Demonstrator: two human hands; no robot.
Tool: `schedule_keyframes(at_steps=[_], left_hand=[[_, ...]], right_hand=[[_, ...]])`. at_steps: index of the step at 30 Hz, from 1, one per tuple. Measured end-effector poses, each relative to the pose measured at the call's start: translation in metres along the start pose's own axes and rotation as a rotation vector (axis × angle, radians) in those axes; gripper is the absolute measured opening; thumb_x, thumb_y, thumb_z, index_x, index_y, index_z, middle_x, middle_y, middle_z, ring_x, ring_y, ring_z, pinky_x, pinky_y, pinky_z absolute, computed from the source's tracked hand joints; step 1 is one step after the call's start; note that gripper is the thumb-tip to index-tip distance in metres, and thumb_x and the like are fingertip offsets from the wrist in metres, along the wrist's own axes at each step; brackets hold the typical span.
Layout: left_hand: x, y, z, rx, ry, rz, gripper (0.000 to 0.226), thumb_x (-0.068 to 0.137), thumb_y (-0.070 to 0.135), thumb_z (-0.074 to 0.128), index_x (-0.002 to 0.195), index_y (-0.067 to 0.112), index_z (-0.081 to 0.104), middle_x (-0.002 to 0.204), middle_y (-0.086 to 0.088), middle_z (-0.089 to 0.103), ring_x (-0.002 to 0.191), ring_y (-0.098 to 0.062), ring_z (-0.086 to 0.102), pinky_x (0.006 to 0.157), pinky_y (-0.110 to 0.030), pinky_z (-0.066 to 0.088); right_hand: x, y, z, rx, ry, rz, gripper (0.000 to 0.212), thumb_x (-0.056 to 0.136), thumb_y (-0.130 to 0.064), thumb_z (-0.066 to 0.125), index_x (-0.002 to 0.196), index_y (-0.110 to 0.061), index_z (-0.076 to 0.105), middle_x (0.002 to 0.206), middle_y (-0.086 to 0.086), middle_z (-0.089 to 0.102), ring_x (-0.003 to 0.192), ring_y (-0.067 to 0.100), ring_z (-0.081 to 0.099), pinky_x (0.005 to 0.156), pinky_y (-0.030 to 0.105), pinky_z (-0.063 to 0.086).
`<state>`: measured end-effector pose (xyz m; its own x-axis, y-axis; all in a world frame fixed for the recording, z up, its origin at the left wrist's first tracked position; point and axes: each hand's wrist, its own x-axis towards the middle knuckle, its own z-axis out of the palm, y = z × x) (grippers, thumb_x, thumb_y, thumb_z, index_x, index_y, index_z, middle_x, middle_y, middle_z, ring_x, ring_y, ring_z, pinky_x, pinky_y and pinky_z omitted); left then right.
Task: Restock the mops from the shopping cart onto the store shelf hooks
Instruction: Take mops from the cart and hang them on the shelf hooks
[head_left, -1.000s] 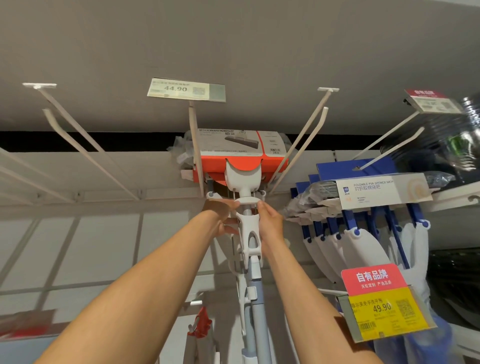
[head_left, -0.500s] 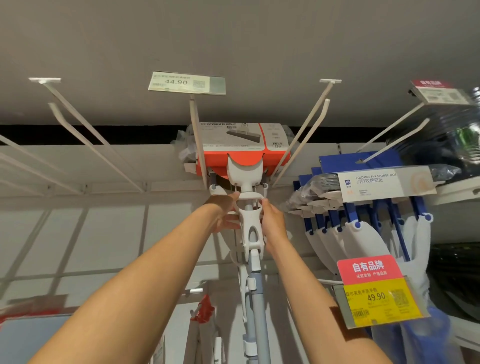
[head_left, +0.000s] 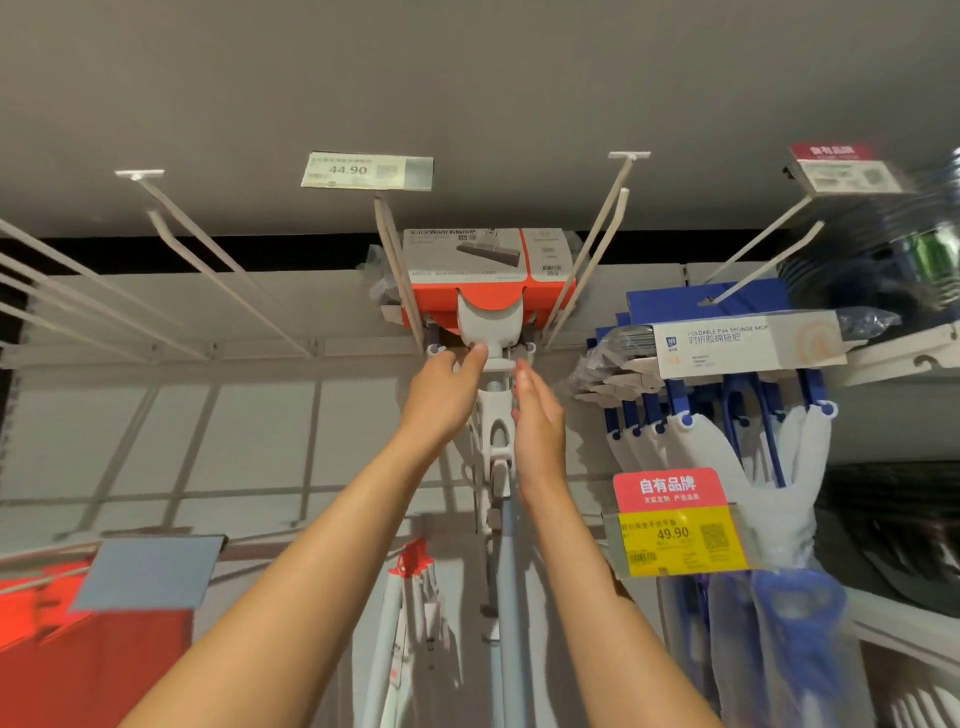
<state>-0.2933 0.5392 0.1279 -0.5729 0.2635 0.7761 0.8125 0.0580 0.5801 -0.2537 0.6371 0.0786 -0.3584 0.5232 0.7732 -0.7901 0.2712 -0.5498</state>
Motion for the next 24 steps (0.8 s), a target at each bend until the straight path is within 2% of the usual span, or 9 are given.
schedule_keyframes(at_steps=[2, 4, 9, 13, 16, 18, 22, 24], left_hand=[[-0.022, 0.005, -0.006, 0.053, 0.038, 0.100, 0.056, 0.100, 0.054, 0.042, 0.136, 0.015, 0.059, 0.139, -0.003, 0.061, 0.130, -0.021, 0.054, 0.109, -0.038, 0.042], [-0.047, 0.014, -0.013, 0.109, 0.086, 0.150, 0.051, 0.104, 0.046, 0.043, 0.143, 0.015, 0.054, 0.145, -0.002, 0.056, 0.135, -0.019, 0.049, 0.107, -0.028, 0.037], [-0.116, 0.025, -0.033, 0.280, 0.152, 0.184, 0.052, 0.105, 0.043, 0.043, 0.150, 0.016, 0.046, 0.154, -0.002, 0.047, 0.143, -0.014, 0.040, 0.111, -0.024, 0.029], [-0.174, 0.023, -0.054, 0.485, 0.195, 0.157, 0.057, 0.104, 0.046, 0.042, 0.153, 0.017, 0.040, 0.164, -0.003, 0.029, 0.152, -0.013, 0.022, 0.119, -0.027, 0.018], [-0.222, 0.019, -0.071, 0.609, 0.199, 0.081, 0.060, 0.103, 0.049, 0.040, 0.156, 0.021, 0.035, 0.167, 0.001, 0.020, 0.154, -0.014, 0.014, 0.123, -0.032, 0.015], [-0.252, 0.017, -0.085, 0.682, 0.212, 0.056, 0.062, 0.102, 0.055, 0.038, 0.155, 0.022, 0.036, 0.167, 0.000, 0.019, 0.154, -0.015, 0.013, 0.124, -0.033, 0.015], [-0.308, 0.018, -0.115, 0.838, 0.266, 0.002, 0.075, 0.094, 0.064, 0.025, 0.155, 0.022, 0.037, 0.167, -0.003, 0.018, 0.155, -0.019, 0.012, 0.122, -0.033, 0.014], [-0.331, 0.019, -0.129, 0.906, 0.286, -0.029, 0.073, 0.095, 0.062, 0.025, 0.155, 0.021, 0.036, 0.167, -0.005, 0.017, 0.155, -0.022, 0.011, 0.122, -0.038, 0.015]], right_hand=[[-0.015, -0.009, -0.002, 0.020, -0.021, 0.006, 0.041, 0.107, -0.032, 0.042, 0.145, -0.021, 0.050, 0.144, -0.008, 0.053, 0.131, 0.004, 0.047, 0.111, 0.027, 0.038], [-0.031, -0.019, -0.004, 0.053, -0.043, 0.026, 0.041, 0.107, -0.033, 0.041, 0.146, -0.021, 0.049, 0.145, -0.006, 0.053, 0.133, 0.006, 0.047, 0.114, 0.030, 0.038], [-0.082, -0.043, -0.012, 0.117, -0.119, 0.067, 0.041, 0.108, -0.030, 0.040, 0.146, -0.017, 0.049, 0.147, -0.005, 0.051, 0.136, 0.007, 0.046, 0.117, 0.031, 0.036], [-0.127, -0.056, -0.016, 0.156, -0.198, 0.078, 0.040, 0.108, -0.032, 0.038, 0.145, -0.023, 0.048, 0.142, -0.015, 0.051, 0.134, 0.000, 0.045, 0.117, 0.027, 0.035], [-0.162, -0.060, -0.017, 0.182, -0.292, 0.076, 0.039, 0.108, -0.031, 0.038, 0.145, -0.024, 0.048, 0.139, -0.018, 0.050, 0.124, -0.017, 0.045, 0.107, 0.009, 0.036], [-0.186, -0.063, -0.016, 0.144, -0.342, 0.059, 0.041, 0.106, -0.036, 0.041, 0.145, -0.024, 0.048, 0.143, -0.017, 0.048, 0.123, -0.022, 0.042, 0.102, 0.003, 0.034], [-0.232, -0.070, -0.006, -0.028, -0.440, -0.036, 0.061, 0.096, -0.052, 0.039, 0.147, -0.021, 0.048, 0.154, -0.010, 0.043, 0.141, -0.007, 0.033, 0.118, 0.023, 0.027], [-0.253, -0.079, 0.001, -0.139, -0.480, -0.092, 0.067, 0.093, -0.058, 0.034, 0.149, -0.022, 0.045, 0.157, -0.009, 0.039, 0.144, -0.005, 0.027, 0.119, 0.018, 0.019]])
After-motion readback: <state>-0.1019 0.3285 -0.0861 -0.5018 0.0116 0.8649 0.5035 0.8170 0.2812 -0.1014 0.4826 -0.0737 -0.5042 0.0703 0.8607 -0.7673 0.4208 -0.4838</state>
